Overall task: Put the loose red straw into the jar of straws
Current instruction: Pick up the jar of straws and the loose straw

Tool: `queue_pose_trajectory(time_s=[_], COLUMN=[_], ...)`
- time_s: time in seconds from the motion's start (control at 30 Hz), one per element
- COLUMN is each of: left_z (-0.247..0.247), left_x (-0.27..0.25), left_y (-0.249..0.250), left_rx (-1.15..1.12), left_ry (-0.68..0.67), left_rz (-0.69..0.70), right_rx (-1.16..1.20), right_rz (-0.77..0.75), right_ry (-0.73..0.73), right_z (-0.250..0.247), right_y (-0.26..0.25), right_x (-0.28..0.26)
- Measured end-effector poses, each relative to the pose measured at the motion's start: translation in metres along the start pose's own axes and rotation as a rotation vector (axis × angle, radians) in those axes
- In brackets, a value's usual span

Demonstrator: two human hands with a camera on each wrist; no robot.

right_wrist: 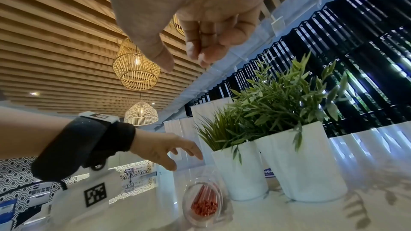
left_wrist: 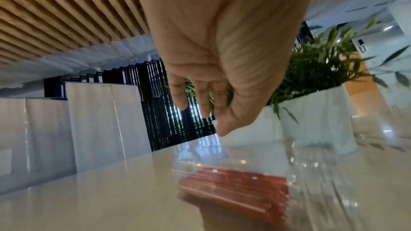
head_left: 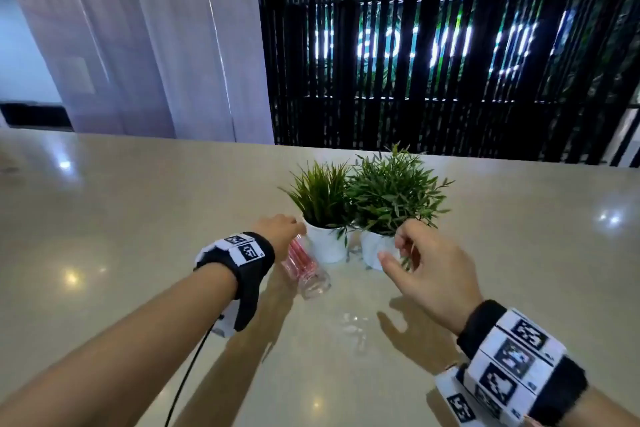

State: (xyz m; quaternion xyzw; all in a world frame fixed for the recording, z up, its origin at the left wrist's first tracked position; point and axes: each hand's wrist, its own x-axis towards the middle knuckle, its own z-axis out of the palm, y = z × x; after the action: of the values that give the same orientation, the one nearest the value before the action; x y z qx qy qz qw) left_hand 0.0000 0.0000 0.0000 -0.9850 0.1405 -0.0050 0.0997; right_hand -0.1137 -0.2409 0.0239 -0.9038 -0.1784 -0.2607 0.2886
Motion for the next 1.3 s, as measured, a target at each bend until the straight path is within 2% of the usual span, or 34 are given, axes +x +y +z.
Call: queue_pose_trajectory(time_s=[0.2,0.33,0.47,0.63,0.73,0.87,1.0,1.1,1.17,1.3], left_z=[0.025,0.033,0.035,0.033,0.03,0.011,-0.006,-0.016,-0.021,-0.028], left_x=[0.014,0.017,0.016,0.009,0.0,-0.014,-0.026,-0.038,-0.044,-0.057], left_y=[0.006,0.006,0.001,-0.002,0.0,0.001,0.017,0.036,0.052,0.091], left_rx=[0.007,-0.002,0.197,0.203,0.057,-0.36,-0.675,-0.836,-0.905,-1.025], left_ry=[-0.067,-0.048,-0.091,-0.084,-0.086,-0.086,0.04,0.152,0.215,0.25], left_rz=[-0.008,-0.004,0.024,0.052,0.042,0.014,0.039,0.067,0.089,0.131], right_rx=[-0.029,-0.037,-0.017,0.003,0.001,0.008,-0.002,0.028,0.007,-0.186], right_rz=[0.021,0.035,0.051,0.051,0.052,0.064,0.074,0.075,0.082,0.111], right_ry=[-0.05,-0.062,-0.079,-0.086,-0.082,-0.073,-0.081,-0.224,-0.413,-0.765], right_z=[0.007,0.009,0.016,0.027,0.029,0.025,0.014,-0.003,-0.017,-0.044], right_y=[0.017,0.028,0.033,0.032,0.031,0.034,0.042,0.053,0.066,0.096], right_x=[-0.006,-0.009,-0.011,-0.01,-0.009,-0.009,-0.012,-0.017,-0.025,-0.049])
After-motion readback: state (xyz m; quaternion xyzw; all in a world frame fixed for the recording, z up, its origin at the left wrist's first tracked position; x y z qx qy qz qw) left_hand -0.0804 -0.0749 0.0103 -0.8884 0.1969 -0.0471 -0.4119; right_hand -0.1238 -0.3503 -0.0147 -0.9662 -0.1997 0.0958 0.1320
